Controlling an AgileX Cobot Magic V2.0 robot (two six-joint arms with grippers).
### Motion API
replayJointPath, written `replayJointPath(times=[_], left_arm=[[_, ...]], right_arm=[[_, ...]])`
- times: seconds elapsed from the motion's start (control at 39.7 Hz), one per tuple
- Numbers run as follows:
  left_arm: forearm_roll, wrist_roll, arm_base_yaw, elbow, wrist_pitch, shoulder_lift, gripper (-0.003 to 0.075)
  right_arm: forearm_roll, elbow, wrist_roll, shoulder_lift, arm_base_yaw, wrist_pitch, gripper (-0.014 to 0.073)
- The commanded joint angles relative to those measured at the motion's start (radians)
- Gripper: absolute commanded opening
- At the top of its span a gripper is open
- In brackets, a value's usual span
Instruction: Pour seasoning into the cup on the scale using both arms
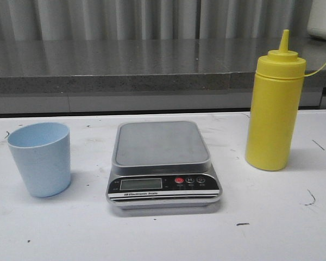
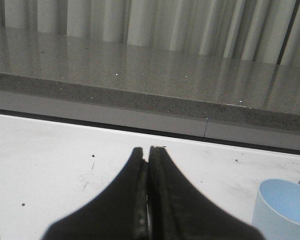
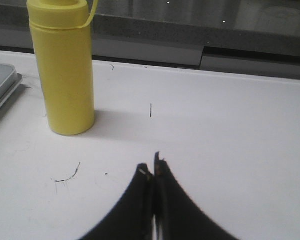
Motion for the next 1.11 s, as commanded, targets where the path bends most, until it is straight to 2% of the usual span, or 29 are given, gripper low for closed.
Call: replayJointPath(times=[0.0,0.25,0.43,0.63,0.68,0.81,0.98,1.08], left_arm=[[-0.002,-0.007,0.0,0.024,-0.091,-0.016,-0.002],[-0.002,-0.005,0.0,0.024,-0.091,-0.016,-0.002],[-0.002,-0.005,0.0,0.024,-0.118,-0.016,-0.002],[-0.002,-0.005,0.0,0.009,-0.298,-0.016,-0.002],[-0.002,-0.005,0.0,-0.028,-0.301,-0.014,-0.002],[0.0,-0.005,0.0,-0.166,-0.237,0.012,-0.0019],[0.012,-0.003,0.0,-0.428,0.066,0.206,-0.0019],[0.012,-0.003,0.0,-0.535,0.16,0.352,-0.002]], right_arm=[[0.005,-0.007,0.001,-0.009,-0.006,-0.081,-0.0069],[0.004,-0.007,0.0,-0.009,-0.006,-0.089,-0.0069],[0.04,-0.007,0.001,-0.009,-0.006,-0.203,-0.0069],[0.047,-0.01,0.001,-0.009,-0.006,-0.321,-0.0069],[0.053,-0.032,0.001,-0.009,-0.006,-0.323,-0.0069],[0.053,-0.15,0.001,-0.007,-0.006,-0.21,-0.0069],[0.054,-0.356,0.001,0.101,-0.006,-0.077,-0.0069],[0.062,-0.446,0.001,0.222,-0.006,-0.066,-0.0069]])
